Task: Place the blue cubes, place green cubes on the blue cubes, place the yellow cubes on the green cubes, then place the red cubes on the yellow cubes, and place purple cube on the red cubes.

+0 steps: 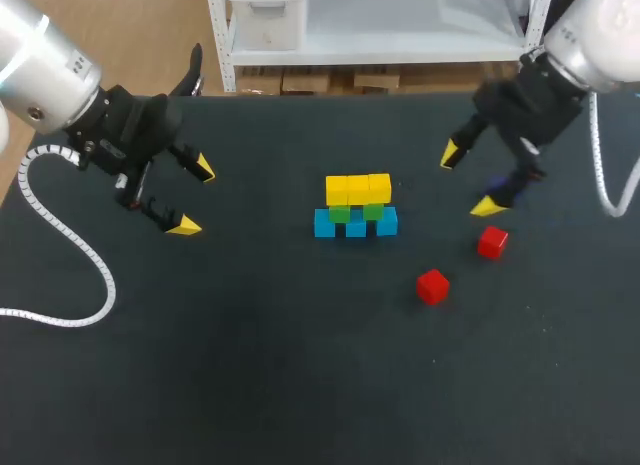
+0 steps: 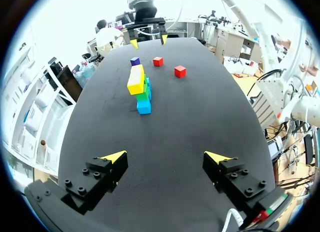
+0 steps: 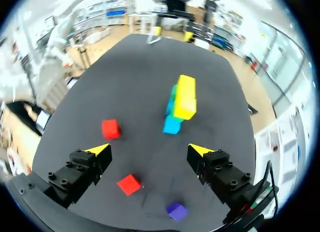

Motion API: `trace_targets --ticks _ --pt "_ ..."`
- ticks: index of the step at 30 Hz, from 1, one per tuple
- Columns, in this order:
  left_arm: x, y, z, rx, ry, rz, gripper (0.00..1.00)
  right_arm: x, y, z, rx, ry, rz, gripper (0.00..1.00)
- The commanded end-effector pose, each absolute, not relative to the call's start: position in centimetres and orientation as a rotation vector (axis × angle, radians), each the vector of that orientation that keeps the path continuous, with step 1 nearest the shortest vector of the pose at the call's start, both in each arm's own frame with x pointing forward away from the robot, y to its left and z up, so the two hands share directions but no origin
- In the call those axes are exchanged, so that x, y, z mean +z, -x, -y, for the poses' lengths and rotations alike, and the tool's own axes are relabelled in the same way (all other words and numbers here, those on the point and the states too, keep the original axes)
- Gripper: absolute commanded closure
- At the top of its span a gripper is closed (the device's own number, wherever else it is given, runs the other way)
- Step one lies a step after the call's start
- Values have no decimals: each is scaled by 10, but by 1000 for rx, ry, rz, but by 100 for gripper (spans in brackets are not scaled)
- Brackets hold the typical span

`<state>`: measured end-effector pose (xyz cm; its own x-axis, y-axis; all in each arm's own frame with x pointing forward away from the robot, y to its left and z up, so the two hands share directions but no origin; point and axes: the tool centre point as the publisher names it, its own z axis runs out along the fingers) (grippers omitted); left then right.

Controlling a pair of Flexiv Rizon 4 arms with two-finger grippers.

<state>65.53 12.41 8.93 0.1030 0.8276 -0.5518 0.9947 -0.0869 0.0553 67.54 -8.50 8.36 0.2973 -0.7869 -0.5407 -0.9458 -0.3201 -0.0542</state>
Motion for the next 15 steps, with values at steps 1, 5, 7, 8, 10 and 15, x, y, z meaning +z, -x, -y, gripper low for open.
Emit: trace_targets --ticks 1,5,7,8,10,15 --pt "89 -656 -125 -543 -1974 -1773 0 87 -682 98 665 2322 -1447 0" --pt "89 -656 -125 -543 -1974 -1773 0 84 -681 110 673 2430 -1351 0" --pt "89 -656 -125 -543 -1974 -1773 0 82 -681 115 689 2485 -1264 0" --pt "89 -656 -125 -543 -1974 -1773 0 80 -680 116 698 2507 -1232 0" --pt "89 -656 -125 -543 -1974 -1773 0 76 -679 120 721 2558 -1152 0" --pt "89 -656 -125 -543 -1974 -1773 0 65 -678 128 733 2639 -1035 0"
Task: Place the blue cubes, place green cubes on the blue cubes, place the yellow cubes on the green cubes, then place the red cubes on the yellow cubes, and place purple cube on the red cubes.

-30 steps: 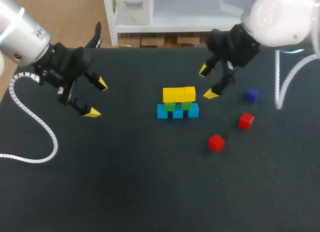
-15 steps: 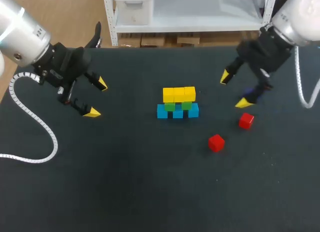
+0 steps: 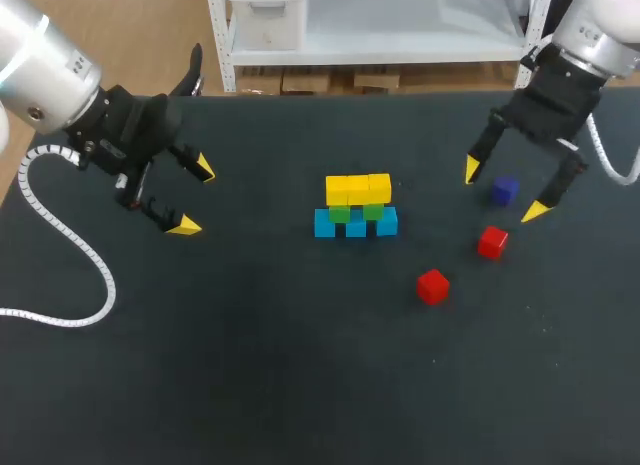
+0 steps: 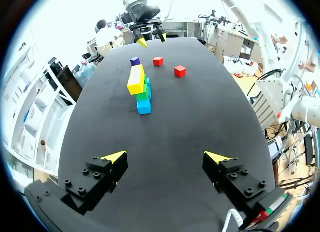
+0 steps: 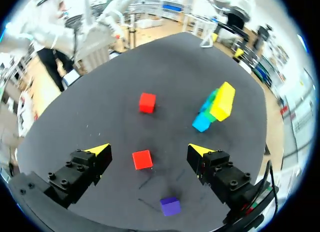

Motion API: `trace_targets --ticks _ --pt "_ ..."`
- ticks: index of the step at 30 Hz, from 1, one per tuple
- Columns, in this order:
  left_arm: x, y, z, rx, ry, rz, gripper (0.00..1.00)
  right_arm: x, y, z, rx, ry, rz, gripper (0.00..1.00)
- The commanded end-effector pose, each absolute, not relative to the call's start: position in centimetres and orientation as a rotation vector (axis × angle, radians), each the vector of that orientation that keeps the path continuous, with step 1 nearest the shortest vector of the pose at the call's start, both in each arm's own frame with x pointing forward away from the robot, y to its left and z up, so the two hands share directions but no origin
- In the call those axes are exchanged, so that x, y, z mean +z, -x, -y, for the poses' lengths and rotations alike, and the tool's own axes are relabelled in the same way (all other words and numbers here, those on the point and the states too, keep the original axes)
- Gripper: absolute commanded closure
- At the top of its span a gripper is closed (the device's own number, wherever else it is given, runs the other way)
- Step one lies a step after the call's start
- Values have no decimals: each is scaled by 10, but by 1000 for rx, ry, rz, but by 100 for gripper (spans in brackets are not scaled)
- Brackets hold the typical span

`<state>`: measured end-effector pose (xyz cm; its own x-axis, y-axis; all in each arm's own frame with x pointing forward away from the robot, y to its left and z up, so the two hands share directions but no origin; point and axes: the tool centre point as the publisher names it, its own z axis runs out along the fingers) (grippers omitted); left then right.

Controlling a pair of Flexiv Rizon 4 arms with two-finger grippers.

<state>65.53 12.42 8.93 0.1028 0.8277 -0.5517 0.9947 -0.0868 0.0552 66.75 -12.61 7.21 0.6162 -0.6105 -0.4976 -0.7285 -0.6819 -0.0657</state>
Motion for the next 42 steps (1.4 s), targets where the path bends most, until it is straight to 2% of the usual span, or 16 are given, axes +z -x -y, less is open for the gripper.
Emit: trace_targets --ticks 1,10,28,32,34,37,38,39,40,41,42 --pt "89 -656 -125 -543 -1974 -1773 0 62 -677 130 734 2651 -1016 0" --pt "89 -656 -125 -543 -1974 -1773 0 35 -673 141 719 2739 -889 0" --pt "89 -656 -125 -543 -1974 -1773 0 1 -672 133 739 2743 -823 0" --pt "89 -656 -125 -543 -1974 -1773 0 -2 -670 133 764 2762 -839 13" --pt "89 -656 -125 -543 -1974 -1773 0 -4 -669 133 772 2770 -844 15" --pt "89 -656 -125 -543 -1974 -1773 0 -5 -669 134 779 2775 -850 24" --pt "89 -656 -125 -543 -1974 -1773 0 -6 -669 134 782 2778 -853 39" --pt "89 -656 -125 -543 -1974 -1773 0 -6 -670 134 784 2779 -856 49" --pt "89 -656 -125 -543 -1974 -1773 0 -7 -670 134 785 2783 -862 51" --pt "89 -656 -125 -543 -1974 -1773 0 -7 -670 134 780 2790 -868 59" --pt "89 -656 -125 -543 -1974 -1773 0 -7 -670 134 781 2790 -869 63"
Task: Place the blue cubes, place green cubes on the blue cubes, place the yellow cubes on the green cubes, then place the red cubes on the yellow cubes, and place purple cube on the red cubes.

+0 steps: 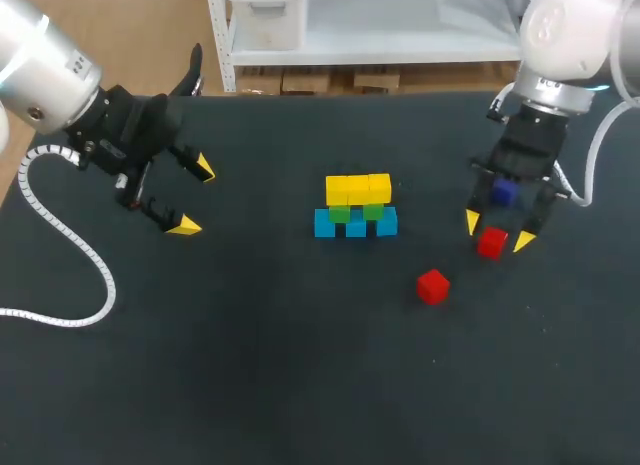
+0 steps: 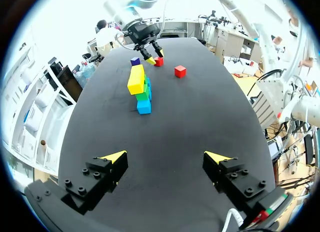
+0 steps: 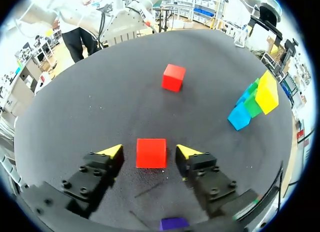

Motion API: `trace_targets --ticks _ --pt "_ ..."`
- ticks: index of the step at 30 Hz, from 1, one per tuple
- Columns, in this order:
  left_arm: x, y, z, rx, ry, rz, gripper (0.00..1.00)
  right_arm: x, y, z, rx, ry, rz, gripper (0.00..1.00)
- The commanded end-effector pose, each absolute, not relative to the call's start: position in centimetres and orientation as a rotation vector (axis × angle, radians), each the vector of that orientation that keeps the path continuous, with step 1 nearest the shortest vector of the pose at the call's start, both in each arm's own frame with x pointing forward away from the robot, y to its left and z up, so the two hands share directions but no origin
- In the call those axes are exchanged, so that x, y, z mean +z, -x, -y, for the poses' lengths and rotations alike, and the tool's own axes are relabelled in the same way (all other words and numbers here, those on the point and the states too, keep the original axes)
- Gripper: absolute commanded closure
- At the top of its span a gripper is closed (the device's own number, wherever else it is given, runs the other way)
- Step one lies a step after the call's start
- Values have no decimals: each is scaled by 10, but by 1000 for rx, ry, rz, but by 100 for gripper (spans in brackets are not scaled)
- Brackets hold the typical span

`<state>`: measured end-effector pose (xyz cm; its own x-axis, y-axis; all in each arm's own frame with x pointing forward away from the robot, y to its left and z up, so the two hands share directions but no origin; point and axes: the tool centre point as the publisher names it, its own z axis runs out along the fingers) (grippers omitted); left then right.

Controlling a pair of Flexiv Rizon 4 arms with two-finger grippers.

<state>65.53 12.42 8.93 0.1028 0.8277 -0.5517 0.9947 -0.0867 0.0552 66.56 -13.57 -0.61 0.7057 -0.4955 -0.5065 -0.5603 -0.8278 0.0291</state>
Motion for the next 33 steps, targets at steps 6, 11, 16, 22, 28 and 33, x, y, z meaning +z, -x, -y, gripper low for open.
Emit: trace_targets --ticks 6,11,16,22,28,33 --pt "89 -656 -125 -543 -1974 -1773 0 -9 -668 135 782 2795 -897 100" --pt "89 -656 -125 -543 -1974 -1773 0 -3 -669 137 806 2727 -1030 100" --pt "89 -656 -125 -543 -1974 -1773 0 17 -671 137 825 2620 -1207 100" --pt "89 -656 -125 -543 -1974 -1773 0 46 -679 131 761 2503 -1428 100" --pt "89 -656 -125 -543 -1974 -1773 0 65 -684 119 716 2408 -1544 100" --pt "89 -656 -125 -543 -1974 -1773 0 73 -688 108 675 2331 -1609 100"
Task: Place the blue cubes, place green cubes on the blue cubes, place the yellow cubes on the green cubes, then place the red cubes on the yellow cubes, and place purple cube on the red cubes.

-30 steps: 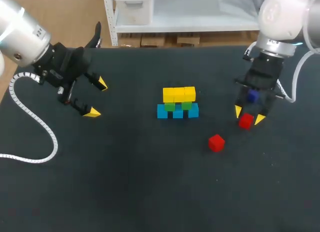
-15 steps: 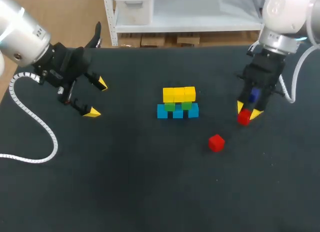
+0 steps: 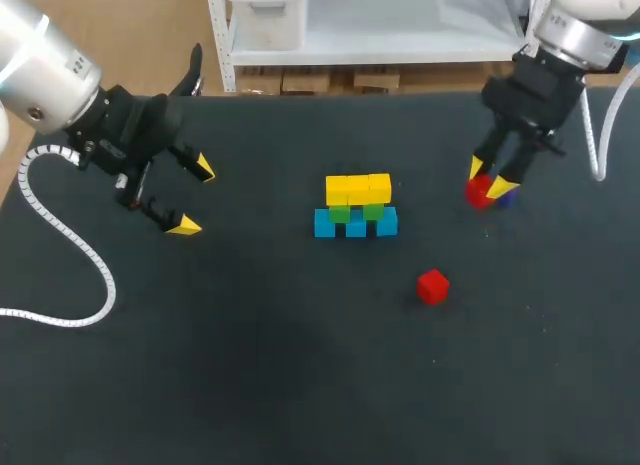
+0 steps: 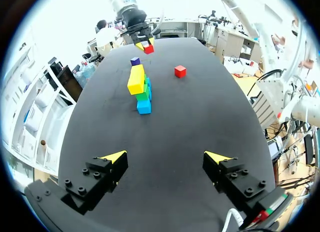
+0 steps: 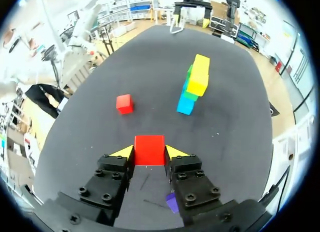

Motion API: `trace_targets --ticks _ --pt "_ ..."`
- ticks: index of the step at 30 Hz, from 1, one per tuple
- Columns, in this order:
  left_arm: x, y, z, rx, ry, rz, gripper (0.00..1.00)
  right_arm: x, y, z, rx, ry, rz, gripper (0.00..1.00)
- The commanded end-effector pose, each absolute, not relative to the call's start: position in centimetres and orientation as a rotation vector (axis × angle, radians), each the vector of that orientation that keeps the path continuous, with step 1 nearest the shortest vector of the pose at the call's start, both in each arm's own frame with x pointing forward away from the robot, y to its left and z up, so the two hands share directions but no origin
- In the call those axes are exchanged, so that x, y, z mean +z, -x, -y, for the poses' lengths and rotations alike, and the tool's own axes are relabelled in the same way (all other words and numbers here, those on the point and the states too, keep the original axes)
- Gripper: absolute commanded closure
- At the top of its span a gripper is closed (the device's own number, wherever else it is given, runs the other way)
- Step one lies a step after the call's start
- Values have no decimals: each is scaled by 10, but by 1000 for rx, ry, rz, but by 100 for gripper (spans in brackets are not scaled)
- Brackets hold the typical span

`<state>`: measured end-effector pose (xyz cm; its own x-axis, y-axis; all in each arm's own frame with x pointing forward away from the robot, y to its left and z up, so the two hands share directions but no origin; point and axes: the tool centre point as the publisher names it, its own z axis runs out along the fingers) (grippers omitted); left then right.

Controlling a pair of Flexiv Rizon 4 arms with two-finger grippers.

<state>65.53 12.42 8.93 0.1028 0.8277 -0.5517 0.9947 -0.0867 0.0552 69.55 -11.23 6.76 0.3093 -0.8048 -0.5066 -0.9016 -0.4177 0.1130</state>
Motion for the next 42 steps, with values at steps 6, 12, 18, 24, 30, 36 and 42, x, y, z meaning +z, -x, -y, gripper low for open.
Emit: trace_targets --ticks 6,12,18,24,30,36,42 --pt "89 -656 -125 -543 -1974 -1773 0 88 -693 89 595 2232 -1689 100" --pt "89 -656 -125 -543 -1974 -1773 0 97 -703 63 642 2096 -1773 100" --pt "89 -656 -125 -543 -1974 -1773 0 104 -713 39 673 2056 -1786 100" --pt "89 -656 -125 -543 -1974 -1773 0 116 -726 27 666 2058 -1852 100" --pt "89 -656 -125 -543 -1974 -1773 0 120 -729 16 669 2052 -1898 100" --pt "89 -656 -125 -543 -1974 -1773 0 118 -727 -2 640 2067 -1906 100" --pt "89 -656 -125 -543 -1974 -1773 0 111 -720 -19 579 2057 -1917 100"
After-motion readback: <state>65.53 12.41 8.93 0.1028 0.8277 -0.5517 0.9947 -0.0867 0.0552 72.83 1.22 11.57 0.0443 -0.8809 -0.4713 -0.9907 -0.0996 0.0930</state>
